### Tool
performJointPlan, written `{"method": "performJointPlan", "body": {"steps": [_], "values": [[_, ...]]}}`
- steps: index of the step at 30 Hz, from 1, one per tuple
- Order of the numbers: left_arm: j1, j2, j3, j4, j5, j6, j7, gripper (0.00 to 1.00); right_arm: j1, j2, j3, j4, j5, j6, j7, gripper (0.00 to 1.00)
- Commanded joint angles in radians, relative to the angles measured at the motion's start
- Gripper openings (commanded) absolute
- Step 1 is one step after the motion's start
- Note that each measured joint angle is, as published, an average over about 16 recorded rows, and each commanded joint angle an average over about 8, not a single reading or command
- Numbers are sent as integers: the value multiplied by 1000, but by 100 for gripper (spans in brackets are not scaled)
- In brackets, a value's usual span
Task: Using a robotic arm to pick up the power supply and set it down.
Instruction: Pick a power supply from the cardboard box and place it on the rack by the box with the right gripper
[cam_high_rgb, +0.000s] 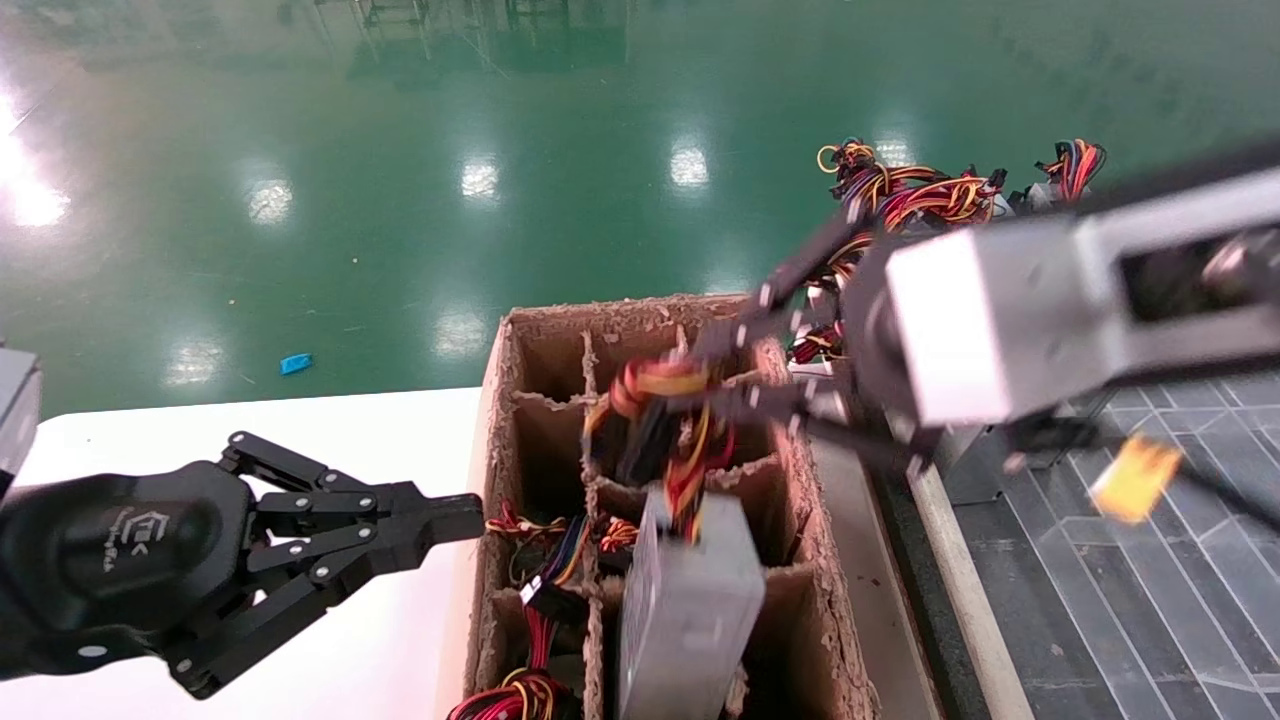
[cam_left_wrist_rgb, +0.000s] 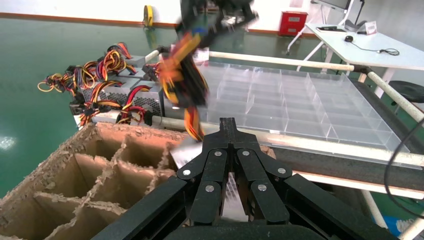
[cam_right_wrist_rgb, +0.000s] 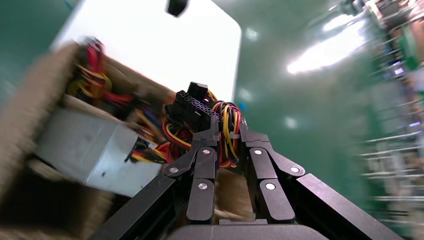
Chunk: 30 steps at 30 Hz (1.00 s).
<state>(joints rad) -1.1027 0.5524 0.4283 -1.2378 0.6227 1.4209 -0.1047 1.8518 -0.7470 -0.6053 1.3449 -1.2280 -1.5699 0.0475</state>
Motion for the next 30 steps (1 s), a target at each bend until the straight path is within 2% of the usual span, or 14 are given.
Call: {"method": "performJointPlan", "body": {"steps": [1,7,14,22,26,30], "values": [[0,0,0,0,0,0,0,0,73,1,-25,-2,-1,0,-33,0],[0,0,0,0,0,0,0,0,183,14,-43,-8,-15,18,-128,0],[0,0,0,0,0,0,0,0,264,28,-48,-10,-111,57,-255,0],[0,0,0,0,0,0,0,0,274,65,-18,-12,-237,189,-430,0],[0,0,0,0,0,0,0,0,273,93,-8,-20,-300,249,-460,0],[0,0,0,0,0,0,0,0,275,126,-5,-36,-350,275,-465,0]]}}
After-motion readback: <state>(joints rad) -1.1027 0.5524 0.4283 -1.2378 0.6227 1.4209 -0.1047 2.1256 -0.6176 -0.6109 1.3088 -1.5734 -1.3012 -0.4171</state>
